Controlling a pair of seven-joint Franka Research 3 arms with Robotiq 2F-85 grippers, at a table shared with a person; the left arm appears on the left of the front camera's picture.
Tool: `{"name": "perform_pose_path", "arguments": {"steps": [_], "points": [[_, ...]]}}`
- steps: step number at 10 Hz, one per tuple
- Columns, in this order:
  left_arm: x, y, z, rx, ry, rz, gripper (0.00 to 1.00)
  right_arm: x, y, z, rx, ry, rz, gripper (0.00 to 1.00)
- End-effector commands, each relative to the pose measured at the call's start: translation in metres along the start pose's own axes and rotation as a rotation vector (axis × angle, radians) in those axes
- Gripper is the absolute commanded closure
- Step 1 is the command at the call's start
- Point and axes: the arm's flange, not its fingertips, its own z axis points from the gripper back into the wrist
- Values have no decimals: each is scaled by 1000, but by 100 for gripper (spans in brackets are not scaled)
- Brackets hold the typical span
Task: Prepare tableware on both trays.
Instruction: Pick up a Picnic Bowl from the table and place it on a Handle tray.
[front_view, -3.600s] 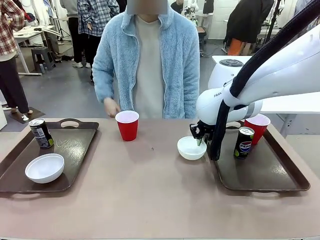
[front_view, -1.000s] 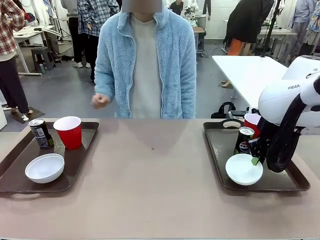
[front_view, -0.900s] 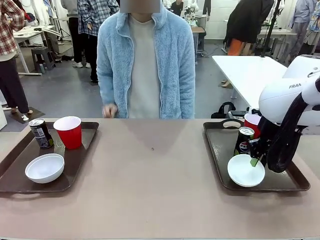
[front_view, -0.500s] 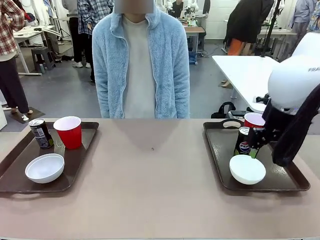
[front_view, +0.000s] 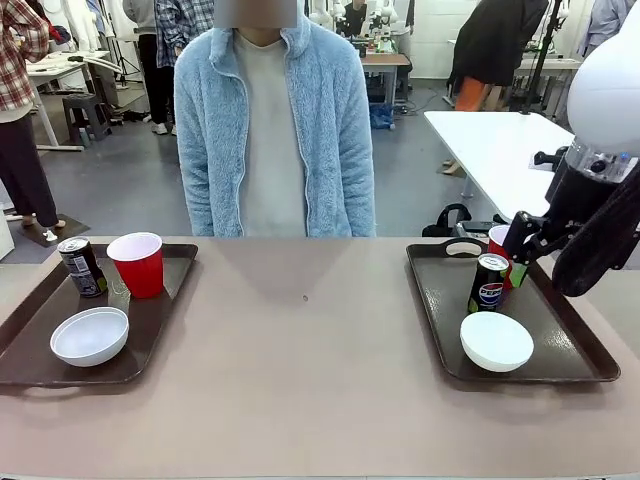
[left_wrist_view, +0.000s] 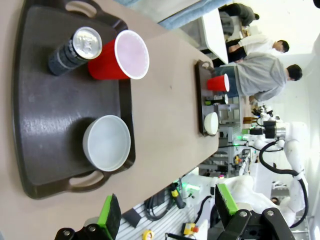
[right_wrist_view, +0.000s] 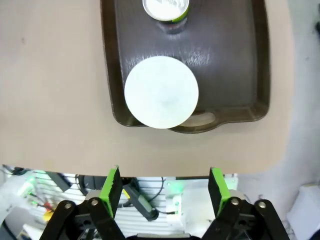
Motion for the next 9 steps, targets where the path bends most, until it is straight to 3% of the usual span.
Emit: {"name": "perform_pose_path", "arguments": {"steps": [1, 8, 9], "points": [[1, 0, 1, -2, -14, -7, 0, 2, 0, -12, 10, -12, 28, 11], [1, 0, 1, -2, -14, -7, 0, 1, -1, -9, -1, 2, 12, 11], [1, 0, 1, -2, -14, -7, 0, -9, -25, 4, 303, 66, -62, 11]]}}
